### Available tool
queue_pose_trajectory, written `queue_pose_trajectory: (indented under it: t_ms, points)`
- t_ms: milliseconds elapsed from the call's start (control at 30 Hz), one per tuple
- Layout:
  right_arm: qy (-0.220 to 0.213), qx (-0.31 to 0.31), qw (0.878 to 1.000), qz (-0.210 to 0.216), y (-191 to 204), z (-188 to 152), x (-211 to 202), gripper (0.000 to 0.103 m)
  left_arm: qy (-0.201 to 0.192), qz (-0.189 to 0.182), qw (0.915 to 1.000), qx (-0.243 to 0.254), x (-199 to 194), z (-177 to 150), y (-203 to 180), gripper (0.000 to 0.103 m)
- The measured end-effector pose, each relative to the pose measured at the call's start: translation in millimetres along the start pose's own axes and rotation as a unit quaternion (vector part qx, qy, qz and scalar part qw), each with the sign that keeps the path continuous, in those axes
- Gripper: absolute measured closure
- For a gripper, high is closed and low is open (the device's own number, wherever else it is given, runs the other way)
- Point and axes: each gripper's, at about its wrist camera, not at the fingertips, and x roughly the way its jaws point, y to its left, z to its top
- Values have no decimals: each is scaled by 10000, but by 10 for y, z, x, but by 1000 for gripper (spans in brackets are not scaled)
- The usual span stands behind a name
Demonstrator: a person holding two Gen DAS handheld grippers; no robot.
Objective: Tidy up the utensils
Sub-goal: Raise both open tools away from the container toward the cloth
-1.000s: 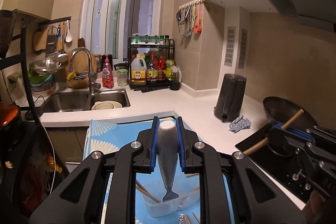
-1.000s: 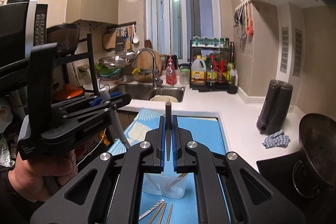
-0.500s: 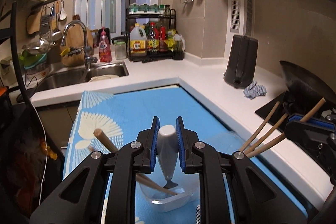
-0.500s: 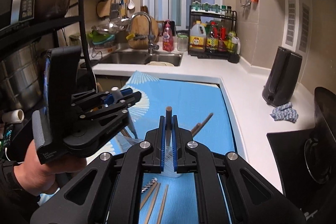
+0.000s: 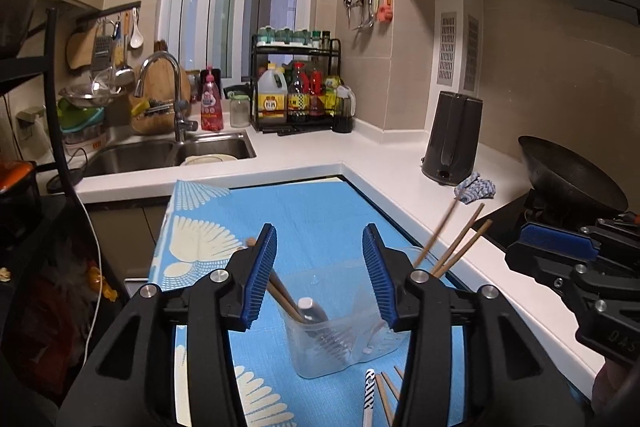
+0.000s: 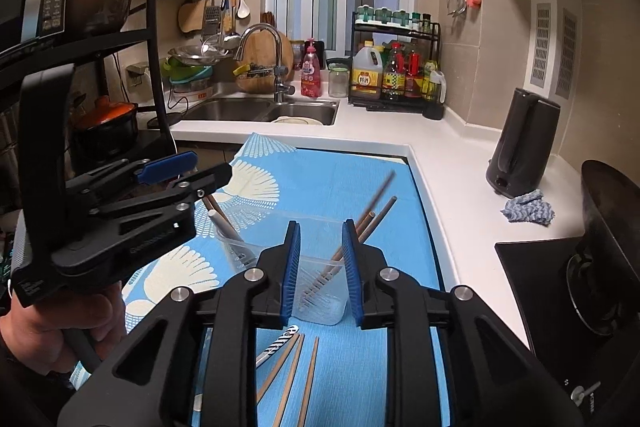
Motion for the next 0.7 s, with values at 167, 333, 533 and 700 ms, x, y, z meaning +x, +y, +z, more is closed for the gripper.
queue_pose_trajectory:
  t_ms: [167, 333, 533, 700]
  points:
    - [-311, 110, 9994, -44, -17, -59, -331, 81, -159, 15, 9997, -205, -384, -44, 11, 54]
    - [-777, 313, 9965, -31, -65, -280, -743, 80, -201, 81, 9990, -391, -762, -282, 27, 49]
    - [-1192, 531, 9912, -218, -32, -684, -1000, 80, -62, 128, 9987, -495, -1019, -752, 29, 46]
    - [-1130, 625, 9912, -290, 16, -1072, -967, 80, 54, 232, 9989, -411, -1136, -1102, -3, 43]
